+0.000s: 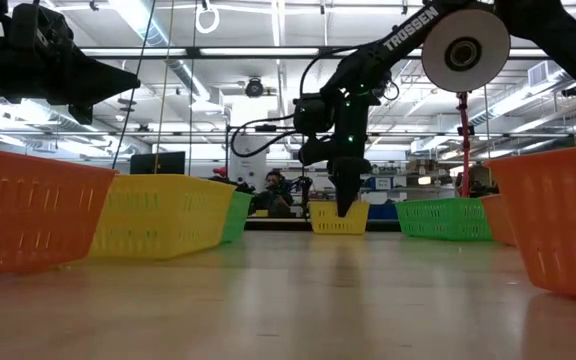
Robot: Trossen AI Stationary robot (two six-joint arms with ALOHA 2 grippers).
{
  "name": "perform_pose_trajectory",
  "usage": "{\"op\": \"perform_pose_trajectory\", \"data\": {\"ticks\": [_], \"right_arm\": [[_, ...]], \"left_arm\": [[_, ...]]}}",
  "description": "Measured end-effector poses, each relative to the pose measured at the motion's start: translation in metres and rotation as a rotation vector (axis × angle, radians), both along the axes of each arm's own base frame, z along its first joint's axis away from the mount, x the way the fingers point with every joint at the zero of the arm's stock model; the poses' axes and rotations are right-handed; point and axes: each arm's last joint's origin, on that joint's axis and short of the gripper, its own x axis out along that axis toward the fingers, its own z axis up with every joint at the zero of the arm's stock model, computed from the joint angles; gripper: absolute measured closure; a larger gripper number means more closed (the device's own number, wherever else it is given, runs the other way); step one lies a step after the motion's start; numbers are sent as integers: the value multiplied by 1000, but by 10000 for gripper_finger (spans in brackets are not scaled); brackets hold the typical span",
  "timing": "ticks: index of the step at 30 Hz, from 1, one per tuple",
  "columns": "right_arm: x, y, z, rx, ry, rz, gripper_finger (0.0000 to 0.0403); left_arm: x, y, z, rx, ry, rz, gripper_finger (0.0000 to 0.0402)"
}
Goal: Stack baskets by color
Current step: Move the yellow bin to the top center of the table, then move the green bin to the top center of the table
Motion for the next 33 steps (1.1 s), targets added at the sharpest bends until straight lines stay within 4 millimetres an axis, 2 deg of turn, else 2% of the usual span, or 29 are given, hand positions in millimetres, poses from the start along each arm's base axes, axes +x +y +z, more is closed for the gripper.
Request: {"op": "perform_pose_trajectory", "data": {"ticks": [6,12,15,18,25,30,33], "right_arm": [[-2,-3,0,-8,1,0,369],[1,4,5,-65,25,39,296],[2,16,24,-93,-20,41,266],[5,29,43,-104,-100,6,254],[20,68,90,-18,-421,-44,261],[36,102,126,7,-701,29,265],[39,124,153,4,-875,85,266]], "left_arm": [[0,0,0,0,0,-1,363],[0,0,0,-24,-8,-3,363],[0,0,0,-38,-11,-4,367],[0,0,0,-42,-13,-5,370],[0,0,0,-42,-13,-5,368],[0,0,1,-42,-20,-4,365],[-1,0,5,-52,-66,-5,369]]}}
